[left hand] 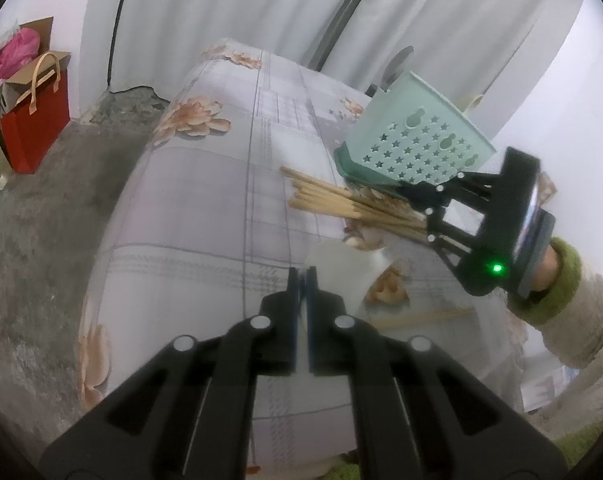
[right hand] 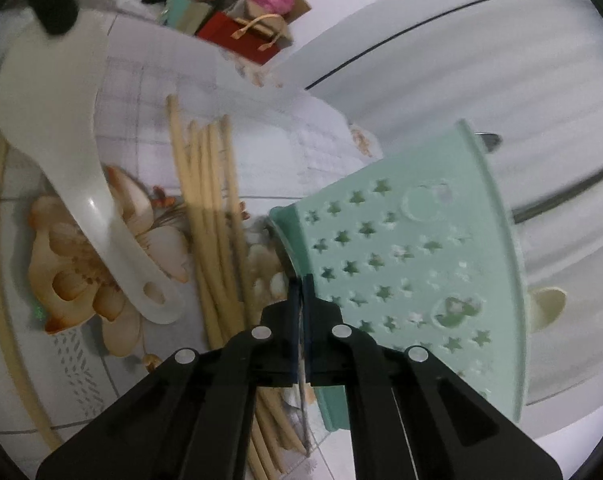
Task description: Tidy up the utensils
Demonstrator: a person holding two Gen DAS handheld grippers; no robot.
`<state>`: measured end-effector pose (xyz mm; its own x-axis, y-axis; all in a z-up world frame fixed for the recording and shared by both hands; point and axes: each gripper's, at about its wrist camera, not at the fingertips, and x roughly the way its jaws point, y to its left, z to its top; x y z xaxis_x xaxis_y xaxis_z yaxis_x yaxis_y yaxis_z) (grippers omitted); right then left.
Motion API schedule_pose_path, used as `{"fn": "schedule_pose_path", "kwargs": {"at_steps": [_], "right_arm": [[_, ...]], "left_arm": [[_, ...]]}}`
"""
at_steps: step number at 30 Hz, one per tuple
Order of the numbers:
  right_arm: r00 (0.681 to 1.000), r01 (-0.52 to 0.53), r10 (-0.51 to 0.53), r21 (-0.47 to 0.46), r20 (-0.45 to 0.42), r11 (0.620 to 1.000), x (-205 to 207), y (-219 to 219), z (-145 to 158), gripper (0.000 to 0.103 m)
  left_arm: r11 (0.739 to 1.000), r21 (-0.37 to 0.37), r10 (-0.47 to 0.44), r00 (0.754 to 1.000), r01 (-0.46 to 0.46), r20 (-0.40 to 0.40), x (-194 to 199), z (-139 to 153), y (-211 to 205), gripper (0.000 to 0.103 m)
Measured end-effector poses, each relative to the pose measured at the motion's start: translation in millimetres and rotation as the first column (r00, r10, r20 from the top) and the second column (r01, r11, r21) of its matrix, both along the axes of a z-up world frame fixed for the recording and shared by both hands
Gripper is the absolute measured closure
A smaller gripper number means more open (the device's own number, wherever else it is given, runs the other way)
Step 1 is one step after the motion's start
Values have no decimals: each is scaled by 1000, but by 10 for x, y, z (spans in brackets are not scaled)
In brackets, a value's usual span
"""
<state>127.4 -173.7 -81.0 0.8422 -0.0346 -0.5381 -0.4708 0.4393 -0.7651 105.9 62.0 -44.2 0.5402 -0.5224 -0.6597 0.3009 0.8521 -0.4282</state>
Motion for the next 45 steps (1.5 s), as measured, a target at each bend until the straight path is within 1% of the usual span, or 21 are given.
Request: {"fn": "schedule_pose_path", "kwargs": {"at_steps": [4,8,11,15,17,20,21,23,26,28,29,30,31,32,35,37,38,39,42,44,45], "right_arm": [[998,49,-52,82,40,995,-72,-71,203,101],[988,122,-138,207,64,971,-109,-196,443,101],[974,181,-215,321,71,930,-173,-312,628,101],[952,245,-300,427,65,870,-194,-453,713,101],[939,279,-341,484,44,830,-200,-552,728,101],[927,311,-376,534,14,786,-224,-674,708,101],[923,318,-385,545,11,776,-228,-707,692,101],[920,322,-392,555,8,767,-218,-718,658,101],[916,325,-402,577,6,749,-256,-772,637,101],[912,326,-410,595,6,735,-272,-797,623,101],[910,327,-414,604,5,727,-276,-814,634,101],[908,328,-418,614,3,718,-282,-837,643,101],[907,329,-421,622,1,711,-280,-858,647,101],[906,329,-423,629,-1,704,-290,-872,657,101],[906,326,-424,646,-3,691,-291,-905,654,101],[906,322,-424,653,-2,685,-298,-926,657,101],[906,320,-423,657,-2,683,-304,-939,666,101],[906,319,-423,661,-2,679,-306,-950,667,101],[906,316,-424,670,-3,672,-319,-983,679,101],[906,313,-423,676,-2,667,-333,-1000,688,101],[906,312,-424,679,-1,664,-343,-1009,694,101]], "left_arm": [[1000,-3,-1,999,2,34,-35,72,-18,103],[1000,14,0,996,-2,93,-86,210,-63,103],[1000,27,0,990,-4,141,-117,325,-91,103],[1000,6,0,972,-2,236,-168,604,-97,103],[1000,-8,3,961,0,276,-165,750,-93,103],[1000,-29,5,938,5,345,-125,1015,-102,103],[999,-36,5,926,9,376,-102,1125,-110,103],[999,-32,-2,912,17,411,-44,1277,-148,103],[1000,22,-24,888,15,458,67,1476,-280,103],[996,90,-48,874,6,483,154,1565,-408,103],[989,147,-67,865,-8,497,207,1601,-504,103],[983,185,-81,860,-15,504,229,1620,-561,103],[971,237,-99,854,-29,510,266,1640,-646,103],[952,302,-123,847,-47,517,321,1646,-756,103],[899,434,-202,828,-55,523,391,1636,-982,103],[835,547,-281,804,-64,524,432,1613,-1195,103],[813,579,-311,796,-59,519,435,1609,-1262,103],[778,627,-360,785,-46,504,446,1599,-1363,103],[695,719,-462,762,-6,453,483,1601,-1570,103],[659,751,-504,758,28,414,585,1643,-1659,103],[652,757,-512,761,43,398,649,1660,-1682,103]]}}
